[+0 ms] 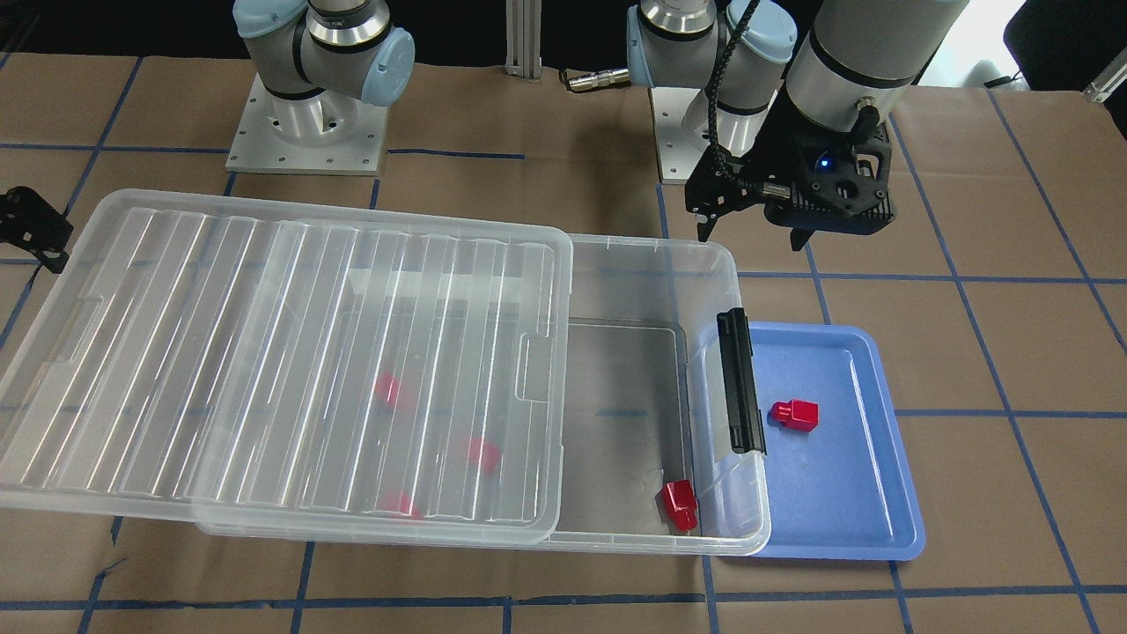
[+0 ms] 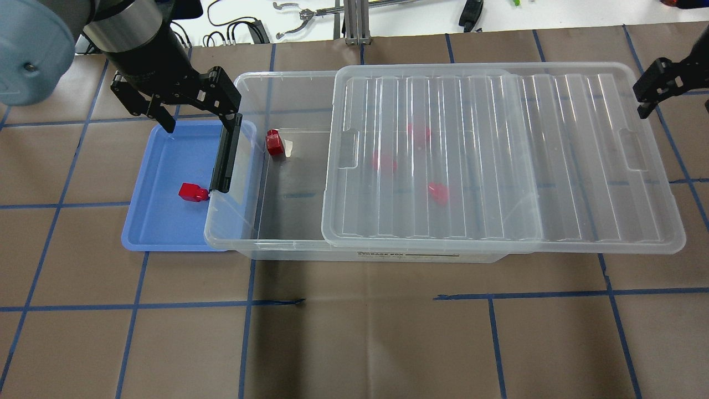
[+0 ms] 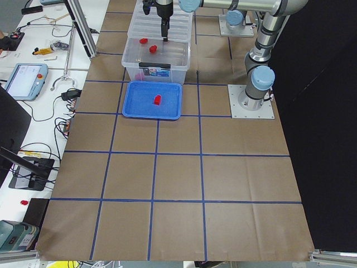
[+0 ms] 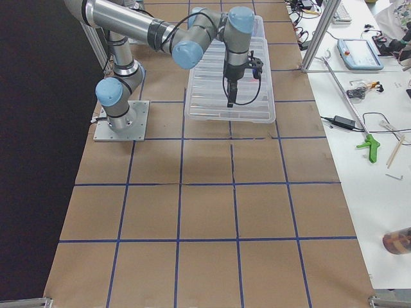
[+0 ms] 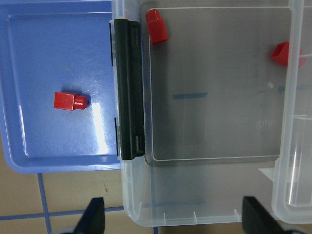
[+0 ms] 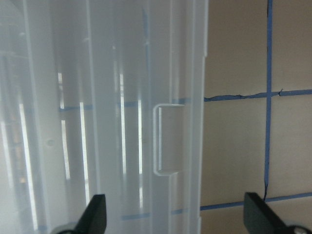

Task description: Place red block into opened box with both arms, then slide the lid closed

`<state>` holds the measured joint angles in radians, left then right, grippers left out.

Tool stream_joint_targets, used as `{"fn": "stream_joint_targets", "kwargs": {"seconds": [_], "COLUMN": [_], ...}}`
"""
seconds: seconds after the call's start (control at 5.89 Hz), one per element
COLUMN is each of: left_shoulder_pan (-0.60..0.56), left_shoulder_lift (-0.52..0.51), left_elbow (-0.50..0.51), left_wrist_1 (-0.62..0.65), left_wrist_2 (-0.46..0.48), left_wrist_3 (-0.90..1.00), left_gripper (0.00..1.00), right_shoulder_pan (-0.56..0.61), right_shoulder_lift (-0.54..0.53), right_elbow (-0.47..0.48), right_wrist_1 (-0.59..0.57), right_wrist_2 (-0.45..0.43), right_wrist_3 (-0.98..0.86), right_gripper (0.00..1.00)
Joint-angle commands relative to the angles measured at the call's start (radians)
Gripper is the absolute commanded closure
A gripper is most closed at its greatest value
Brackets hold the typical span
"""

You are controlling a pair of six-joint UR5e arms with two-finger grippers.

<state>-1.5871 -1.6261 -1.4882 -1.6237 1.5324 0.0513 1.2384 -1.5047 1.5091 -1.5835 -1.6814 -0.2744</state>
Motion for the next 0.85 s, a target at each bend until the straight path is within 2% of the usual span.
{"fn": "stream_joint_targets", "kwargs": {"seconds": [0.0, 0.17, 0.51, 0.68], "left_shoulder_pan": [-0.002, 0.002, 0.003, 0.004], "left_shoulder_lift": [0.002, 0.002, -0.003, 0.009], "left_elbow": [-0.001, 0.003, -0.012, -0.045], "left_wrist_1": [-0.002, -0.001, 0.001, 0.001], "left_wrist_2": [0.0, -0.005, 0.005, 0.011], "left_wrist_3": [0.001, 0.016, 0.349, 0.495], "left_gripper": [0.01, 0.01, 0.01, 0.01], "right_shoulder_pan": [0.161, 0.243, 0.323, 0.325], "right_shoulder_lift": [0.006, 0.006, -0.003, -0.003], "right_elbow": [-0.098, -0.098, -0.099, -0.099], "right_wrist_1": [0.106, 0.106, 0.112, 0.114], "right_wrist_2": [0.029, 0.048, 0.074, 0.128], "right_wrist_3": [0.156, 0.238, 0.305, 0.346], "right_gripper": [0.0, 0.0, 0.0, 0.0]}}
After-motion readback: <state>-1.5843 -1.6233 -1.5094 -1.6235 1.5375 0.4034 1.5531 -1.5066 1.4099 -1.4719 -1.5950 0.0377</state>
